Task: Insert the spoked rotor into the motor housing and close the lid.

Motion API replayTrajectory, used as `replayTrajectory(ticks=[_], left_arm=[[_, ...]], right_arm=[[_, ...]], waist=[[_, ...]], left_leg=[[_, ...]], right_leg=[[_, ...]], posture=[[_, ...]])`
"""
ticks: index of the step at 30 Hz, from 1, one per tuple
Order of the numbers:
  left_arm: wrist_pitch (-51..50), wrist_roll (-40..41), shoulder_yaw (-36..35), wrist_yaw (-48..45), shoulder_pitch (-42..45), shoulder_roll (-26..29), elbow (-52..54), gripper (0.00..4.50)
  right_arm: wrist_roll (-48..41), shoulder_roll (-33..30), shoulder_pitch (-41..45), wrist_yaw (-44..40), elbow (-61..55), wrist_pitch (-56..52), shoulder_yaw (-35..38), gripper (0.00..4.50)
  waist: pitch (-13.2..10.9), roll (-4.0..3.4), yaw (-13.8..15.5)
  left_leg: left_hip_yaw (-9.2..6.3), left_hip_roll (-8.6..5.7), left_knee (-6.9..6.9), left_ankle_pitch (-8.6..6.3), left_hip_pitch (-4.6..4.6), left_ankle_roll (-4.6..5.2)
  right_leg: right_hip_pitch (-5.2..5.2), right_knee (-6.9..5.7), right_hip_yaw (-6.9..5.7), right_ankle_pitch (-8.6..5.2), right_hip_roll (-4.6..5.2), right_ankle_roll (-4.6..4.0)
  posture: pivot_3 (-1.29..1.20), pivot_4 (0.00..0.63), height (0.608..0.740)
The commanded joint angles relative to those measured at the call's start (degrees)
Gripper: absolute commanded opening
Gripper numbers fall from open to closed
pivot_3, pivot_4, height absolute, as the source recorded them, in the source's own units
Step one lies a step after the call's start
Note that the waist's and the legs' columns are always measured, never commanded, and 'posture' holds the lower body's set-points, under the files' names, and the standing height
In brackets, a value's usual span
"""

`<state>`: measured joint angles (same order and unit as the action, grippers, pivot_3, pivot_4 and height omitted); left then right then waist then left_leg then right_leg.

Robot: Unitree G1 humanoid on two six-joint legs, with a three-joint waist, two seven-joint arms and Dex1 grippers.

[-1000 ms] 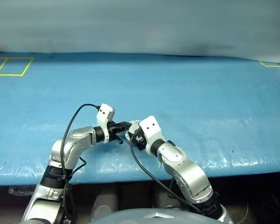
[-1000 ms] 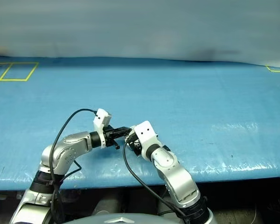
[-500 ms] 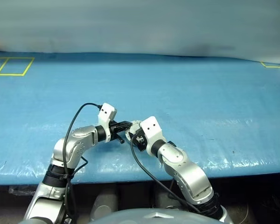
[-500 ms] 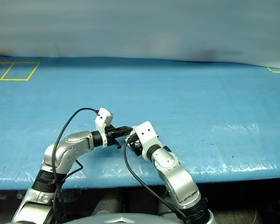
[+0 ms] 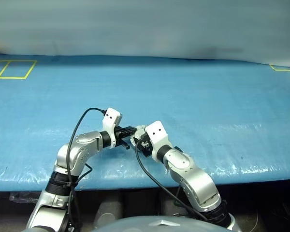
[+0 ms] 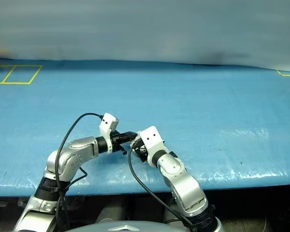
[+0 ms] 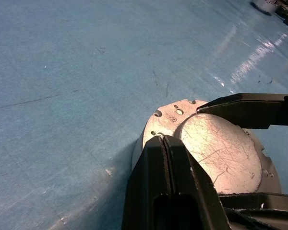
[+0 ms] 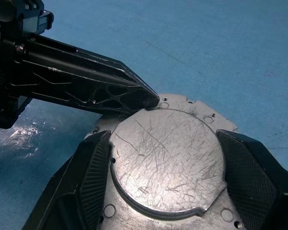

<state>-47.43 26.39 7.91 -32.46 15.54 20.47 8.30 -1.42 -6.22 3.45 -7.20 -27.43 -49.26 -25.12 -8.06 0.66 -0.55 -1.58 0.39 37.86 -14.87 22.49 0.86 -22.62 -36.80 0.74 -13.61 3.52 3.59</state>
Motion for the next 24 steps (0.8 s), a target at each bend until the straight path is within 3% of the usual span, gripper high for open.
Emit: replayTrajectory(ticks=[1, 8, 12, 19, 24], left_arm=[[-2.9, -0.7, 2.7, 0.2, -1.7, -0.8, -1.4, 0.0], [-4.4, 2.0, 3.8, -3.7, -2.0, -0.9, 1.2, 0.0], [-4.2, 0.8, 4.7, -3.8, -2.0, -0.7, 0.9, 0.0], [-3.6, 0.0, 5.0, -4.4, -2.1, 0.1, 0.8, 0.0], [-3.3, -0.4, 5.3, -4.9, -2.1, 0.3, 0.8, 0.0]], right_arm=[[0.6, -0.9, -1.7, 0.2, 2.0, -2.9, 0.6, 3.15], [-1.3, -2.3, -3.1, -2.6, 0.5, -1.9, 1.3, 3.15], [-2.7, -4.9, -5.5, -5.2, -1.4, -1.4, 2.2, 4.42], [-7.4, -7.2, -12.6, -8.2, -7.7, -0.4, 9.4, 4.47], [-20.7, -2.8, -18.1, -11.5, -13.7, -3.8, 20.8, 4.47]], waist=[[0.0, 0.0, 0.0], [0.0, -0.01, 0.1], [0.0, -0.01, 0.2], [0.2, 0.14, 0.4], [0.1, 0.07, 0.7]], left_leg=[[-0.01, 0.0, 0.0, 0.0, 0.0, 0.0], [-0.02, 0.01, -0.01, -0.01, 0.0, 0.02], [-0.06, 0.01, -0.01, -0.03, 0.01, 0.04], [-0.08, 0.04, -0.02, -0.07, 0.0, 0.1], [-0.09, 0.08, -0.02, -0.08, 0.04, 0.1]], right_leg=[[0.01, 0.0, 0.0, 0.0, 0.0, 0.0], [0.0, 0.02, 0.0, -0.03, 0.02, 0.02], [0.03, 0.04, -0.02, -0.06, 0.05, 0.05], [0.08, 0.1, -0.03, -0.2, 0.1, 0.21], [0.07, 0.1, -0.03, -0.23, 0.12, 0.21]], posture=[[0.0, 0.15, 0.74], [0.0, 0.15, 0.74], [0.0, 0.15, 0.74], [0.0, 0.15, 0.74], [0.0, 0.15, 0.74]])
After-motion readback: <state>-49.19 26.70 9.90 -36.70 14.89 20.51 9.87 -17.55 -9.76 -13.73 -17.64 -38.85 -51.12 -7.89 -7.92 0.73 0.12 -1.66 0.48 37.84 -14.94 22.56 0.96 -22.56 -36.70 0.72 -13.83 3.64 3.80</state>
